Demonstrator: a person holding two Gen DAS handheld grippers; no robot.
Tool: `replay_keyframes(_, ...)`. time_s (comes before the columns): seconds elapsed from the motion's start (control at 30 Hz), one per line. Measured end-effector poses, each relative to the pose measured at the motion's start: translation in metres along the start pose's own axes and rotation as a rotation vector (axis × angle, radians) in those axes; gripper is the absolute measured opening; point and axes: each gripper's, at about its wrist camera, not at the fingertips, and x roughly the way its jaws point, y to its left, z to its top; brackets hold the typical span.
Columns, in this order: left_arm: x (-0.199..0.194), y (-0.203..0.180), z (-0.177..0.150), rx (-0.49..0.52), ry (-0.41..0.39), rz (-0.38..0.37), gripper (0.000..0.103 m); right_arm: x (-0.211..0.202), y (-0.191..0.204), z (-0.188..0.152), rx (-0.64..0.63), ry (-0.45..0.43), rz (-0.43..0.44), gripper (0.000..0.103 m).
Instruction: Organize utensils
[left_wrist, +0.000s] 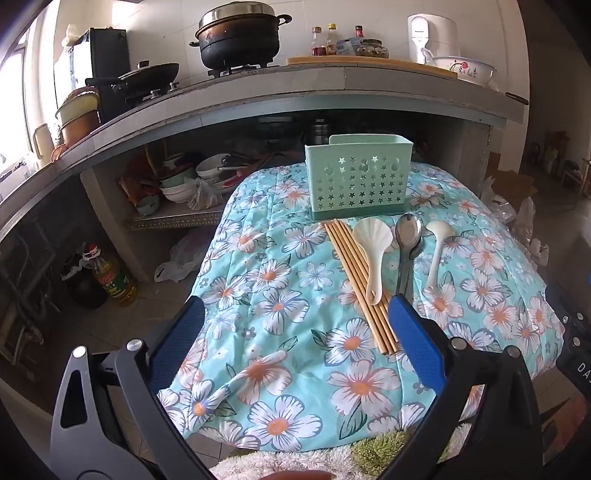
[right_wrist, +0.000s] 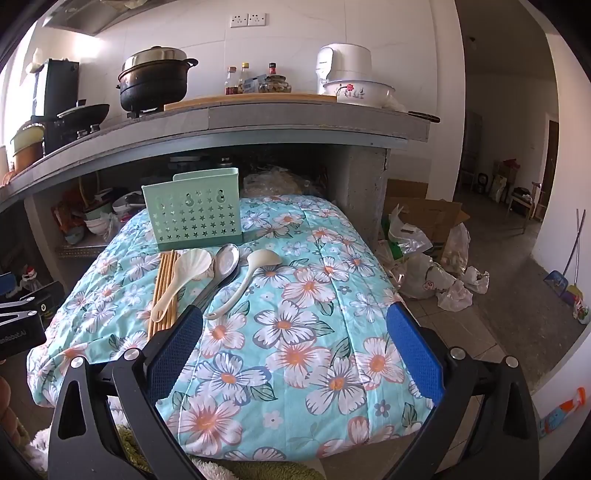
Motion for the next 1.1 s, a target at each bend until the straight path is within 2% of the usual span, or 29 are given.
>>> replay_keyframes(1.1, 0.010, 0.001, -0.006, -0.014, 0.040, -0.005, 0.096, 0.002, 0.002, -0.001, -0.006, 0.001, -0.001, 0.097)
